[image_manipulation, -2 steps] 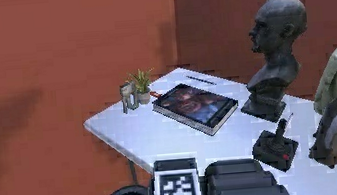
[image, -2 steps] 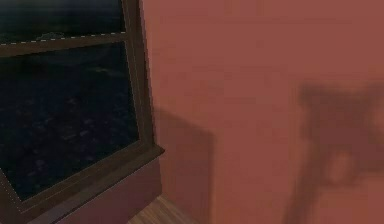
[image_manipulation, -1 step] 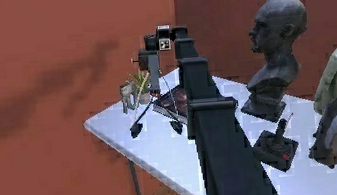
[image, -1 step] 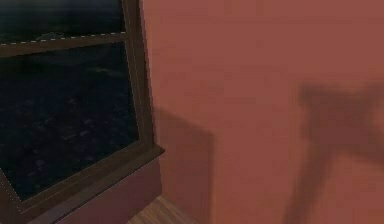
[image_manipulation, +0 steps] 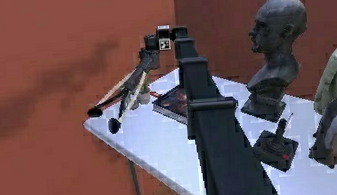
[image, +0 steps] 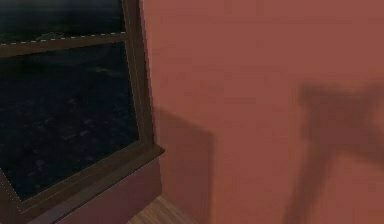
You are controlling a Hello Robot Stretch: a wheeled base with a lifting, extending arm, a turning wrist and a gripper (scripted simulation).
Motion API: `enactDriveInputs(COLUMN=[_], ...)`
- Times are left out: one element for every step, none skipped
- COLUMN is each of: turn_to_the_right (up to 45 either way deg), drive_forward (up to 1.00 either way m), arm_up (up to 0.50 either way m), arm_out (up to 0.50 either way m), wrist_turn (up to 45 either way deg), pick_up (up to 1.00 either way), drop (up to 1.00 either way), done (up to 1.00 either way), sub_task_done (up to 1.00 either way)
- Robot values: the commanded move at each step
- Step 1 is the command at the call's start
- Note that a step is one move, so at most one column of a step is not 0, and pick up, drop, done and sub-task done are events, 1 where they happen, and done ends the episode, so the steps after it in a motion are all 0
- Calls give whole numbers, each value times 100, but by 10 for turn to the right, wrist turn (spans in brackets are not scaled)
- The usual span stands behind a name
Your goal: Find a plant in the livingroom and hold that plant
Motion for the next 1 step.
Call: enactDriveInputs(turn_to_the_right=[0], drive_forward=[0], arm_up=[0], arm_out=[0], wrist_turn=[450], pick_up=[0], drop=[0], done=[0], sub_task_done=[0])
